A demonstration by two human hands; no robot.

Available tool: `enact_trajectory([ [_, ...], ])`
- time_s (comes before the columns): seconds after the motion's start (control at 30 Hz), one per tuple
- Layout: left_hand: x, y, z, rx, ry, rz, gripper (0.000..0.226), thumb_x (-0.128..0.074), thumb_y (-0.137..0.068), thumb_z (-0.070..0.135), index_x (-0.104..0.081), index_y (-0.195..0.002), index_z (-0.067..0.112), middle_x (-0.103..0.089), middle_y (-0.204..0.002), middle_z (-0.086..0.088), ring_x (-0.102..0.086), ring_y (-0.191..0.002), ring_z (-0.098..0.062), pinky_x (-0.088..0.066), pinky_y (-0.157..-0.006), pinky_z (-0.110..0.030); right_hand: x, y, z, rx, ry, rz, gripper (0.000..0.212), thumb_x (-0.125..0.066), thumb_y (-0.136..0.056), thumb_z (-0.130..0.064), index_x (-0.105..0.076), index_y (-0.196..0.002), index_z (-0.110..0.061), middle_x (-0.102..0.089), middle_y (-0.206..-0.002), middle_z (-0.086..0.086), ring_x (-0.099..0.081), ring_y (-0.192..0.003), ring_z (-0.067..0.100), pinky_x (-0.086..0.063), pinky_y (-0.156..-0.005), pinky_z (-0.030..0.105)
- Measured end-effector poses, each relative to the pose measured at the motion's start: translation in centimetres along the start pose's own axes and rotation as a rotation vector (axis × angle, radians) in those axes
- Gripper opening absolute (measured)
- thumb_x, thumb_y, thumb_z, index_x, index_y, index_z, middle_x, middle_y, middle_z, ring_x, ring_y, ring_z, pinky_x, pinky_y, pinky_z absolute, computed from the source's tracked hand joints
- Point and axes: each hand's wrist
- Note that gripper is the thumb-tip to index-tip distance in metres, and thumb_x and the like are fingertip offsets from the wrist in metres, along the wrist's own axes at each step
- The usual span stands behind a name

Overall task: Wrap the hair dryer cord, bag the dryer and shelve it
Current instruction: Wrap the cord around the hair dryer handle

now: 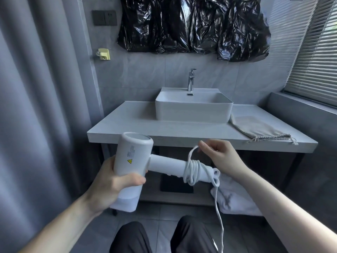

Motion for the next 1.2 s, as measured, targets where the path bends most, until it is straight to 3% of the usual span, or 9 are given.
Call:
enact_trajectory([
  [0.07,0.2,0.0,0.0,0.049,0.063,0.015,0.049,-0.083,-0.047,0.035,-0.079,-0.086,0.005,-0.069,-0.087,-0.035,-0.067,-0.076,-0.032,-0.049,-0.07,-0.04,-0.5,0.7,0.6,-0.043,-0.074,-0.061,0.047,-0.065,-0.106,-0.04,-0.071,-0.061,-0.026,-0.045,-0.058,-0.006,-0.037,-0.059,0.011,-0.031,-0.058,0.028],
  [0.2,-0.2,0.5,-0.8,0.138,0.192,-0.011,0.049,-0.081,-0.047,0.035,-0.08,-0.088,0.008,-0.073,-0.086,-0.021,-0.069,-0.077,-0.029,-0.052,-0.072,-0.04,-2.6,3.3,1.3,-0.061,-0.167,-0.23,0.041,-0.063,-0.101,-0.026,-0.056,-0.071,0.001,-0.043,-0.062,0.0,-0.034,-0.061,0.014,-0.031,-0.06,0.038],
  [0.33,-0.7,0.0,-1.2,0.19,0.307,0.08,0.042,-0.08,-0.047,0.035,-0.081,-0.083,0.014,-0.072,-0.082,-0.019,-0.068,-0.068,-0.028,-0.052,-0.067,-0.037,-5.3,5.8,0.7,-0.179,-0.224,-0.266,0.05,-0.05,-0.113,-0.039,-0.077,-0.087,-0.006,-0.036,-0.054,-0.012,-0.027,-0.05,0.007,-0.025,-0.048,0.019],
  [0.47,-0.4,-0.7,-1.5,0.216,0.312,0.197,0.045,-0.082,-0.043,0.037,-0.082,-0.083,0.014,-0.074,-0.079,-0.013,-0.072,-0.064,-0.022,-0.056,-0.057,-0.033,-5.9,8.0,-0.4,-0.11,-0.134,-0.338,0.051,-0.045,-0.114,-0.044,-0.077,-0.088,-0.014,-0.034,-0.06,-0.006,-0.028,-0.053,0.008,-0.024,-0.051,0.023],
  [0.6,0.2,-1.2,-2.1,0.22,0.251,0.301,0.058,-0.083,-0.042,0.036,-0.079,-0.092,0.008,-0.076,-0.078,-0.011,-0.074,-0.065,-0.021,-0.058,-0.057,-0.035,-5.1,9.8,-1.8,0.002,0.016,-0.374,0.048,-0.047,-0.112,-0.047,-0.073,-0.086,-0.017,-0.036,-0.059,-0.004,-0.03,-0.053,0.009,-0.027,-0.053,0.027],
  [0.77,0.6,-1.2,-4.2,0.22,0.059,0.379,0.042,-0.085,-0.056,0.024,-0.075,-0.093,0.006,-0.074,-0.074,-0.005,-0.067,-0.067,-0.025,-0.054,-0.06,-0.038,-3.2,11.0,-3.6,0.116,0.104,-0.399,0.042,-0.055,-0.11,-0.041,-0.065,-0.075,-0.019,-0.044,-0.056,-0.011,-0.037,-0.053,0.007,-0.029,-0.054,0.02],
  [0.87,0.0,-0.6,-5.6,0.232,-0.015,0.36,0.038,-0.085,-0.055,0.023,-0.075,-0.09,0.011,-0.073,-0.069,0.002,-0.067,-0.067,-0.021,-0.054,-0.062,-0.035,-2.6,11.1,-4.4,0.136,0.074,-0.344,0.036,-0.062,-0.107,-0.032,-0.065,-0.077,-0.014,-0.044,-0.059,-0.012,-0.037,-0.056,0.007,-0.029,-0.054,0.019],
  [1.07,-1.1,2.2,-7.5,0.223,-0.188,0.149,0.034,-0.086,-0.055,0.022,-0.071,-0.084,0.031,-0.072,-0.078,-0.009,-0.062,-0.066,-0.012,-0.049,-0.067,-0.034,-1.7,9.4,-3.3,0.088,0.015,-0.177,0.031,-0.068,-0.105,-0.028,-0.07,-0.075,-0.021,-0.045,-0.054,-0.011,-0.035,-0.05,0.006,-0.029,-0.051,0.016],
  [1.2,-2.0,4.7,-7.7,0.279,-0.131,0.057,0.039,-0.084,-0.058,0.018,-0.072,-0.095,0.012,-0.068,-0.075,-0.007,-0.062,-0.071,-0.014,-0.048,-0.071,-0.035,-2.1,8.6,-1.1,-0.012,-0.041,-0.12,0.03,-0.067,-0.106,-0.027,-0.072,-0.083,-0.009,-0.034,-0.047,-0.017,-0.032,-0.041,0.006,-0.029,-0.041,0.012],
])
Point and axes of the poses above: each hand's wrist, its own y-axis away from the middle knuckle, its own x-axis out of the back of the hand, z = x × y
